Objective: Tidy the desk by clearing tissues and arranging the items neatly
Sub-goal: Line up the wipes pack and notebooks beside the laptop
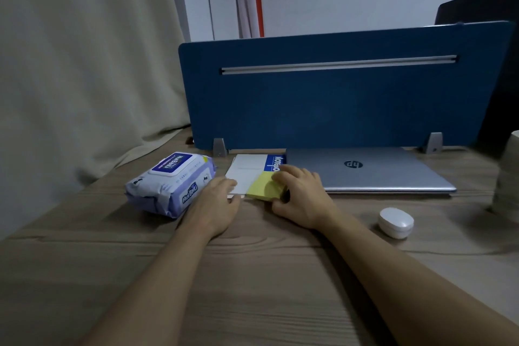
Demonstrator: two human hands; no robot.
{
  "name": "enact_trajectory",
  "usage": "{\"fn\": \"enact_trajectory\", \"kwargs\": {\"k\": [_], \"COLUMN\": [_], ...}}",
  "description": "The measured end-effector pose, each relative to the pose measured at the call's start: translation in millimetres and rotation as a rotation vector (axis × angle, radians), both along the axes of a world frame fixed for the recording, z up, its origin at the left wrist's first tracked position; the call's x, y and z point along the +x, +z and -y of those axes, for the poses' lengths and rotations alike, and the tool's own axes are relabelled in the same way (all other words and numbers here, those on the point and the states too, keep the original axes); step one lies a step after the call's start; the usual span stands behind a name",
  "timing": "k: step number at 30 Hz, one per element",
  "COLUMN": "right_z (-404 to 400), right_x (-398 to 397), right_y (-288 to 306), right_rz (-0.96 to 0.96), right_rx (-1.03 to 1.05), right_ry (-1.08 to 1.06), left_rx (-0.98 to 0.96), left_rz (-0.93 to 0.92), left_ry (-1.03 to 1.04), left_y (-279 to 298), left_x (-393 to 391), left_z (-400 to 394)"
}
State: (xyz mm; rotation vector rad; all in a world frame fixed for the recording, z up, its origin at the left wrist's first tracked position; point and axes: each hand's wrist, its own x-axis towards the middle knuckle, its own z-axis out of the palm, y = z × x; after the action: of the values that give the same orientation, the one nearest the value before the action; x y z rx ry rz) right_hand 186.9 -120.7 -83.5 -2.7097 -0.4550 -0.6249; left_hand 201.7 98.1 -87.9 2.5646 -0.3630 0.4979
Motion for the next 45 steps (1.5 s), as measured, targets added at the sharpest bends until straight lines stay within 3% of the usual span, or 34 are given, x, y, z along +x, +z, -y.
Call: {"fn": "enact_trajectory", "kwargs": {"k": [5,12,15,19,35,45], "right_z": [-7.9,-8.6,-10.5,-11.3,-13.9,-3.3], "right_x": [27.3,32.0,29.8,29.0,29.4,-1.5], "right_y": [1.5,-1.2,0.5,0.9,-2.3,2.8], "right_rz": [0.021,0.109,0.141,0.115,0.042,0.078], "right_rx": [-0.103,-0.128,-0.117,-0.148,-0.247,-0.179], "right_ry": [0.005,-0.150,-0.061,0.052,-0.053,-0.135], "left_rx": [-0.041,-0.022,-0.013,-0.016,-0.085,-0.042], "left_rz": [-0.003,-0.022,-0.029,-0.039,0.009,-0.019], "left_ry": [0.036,0.049,0.042,0.036,0.079,0.085], "left_y": [-5.2,-2.7,-1.3,0.0,-1.3,-2.0], "left_x": [6.2,1.1,0.0,0.6,0.9,-3.4], "left_z": [-2.5,0.0,-0.2,-0.7,-0.9,-1.7]}}
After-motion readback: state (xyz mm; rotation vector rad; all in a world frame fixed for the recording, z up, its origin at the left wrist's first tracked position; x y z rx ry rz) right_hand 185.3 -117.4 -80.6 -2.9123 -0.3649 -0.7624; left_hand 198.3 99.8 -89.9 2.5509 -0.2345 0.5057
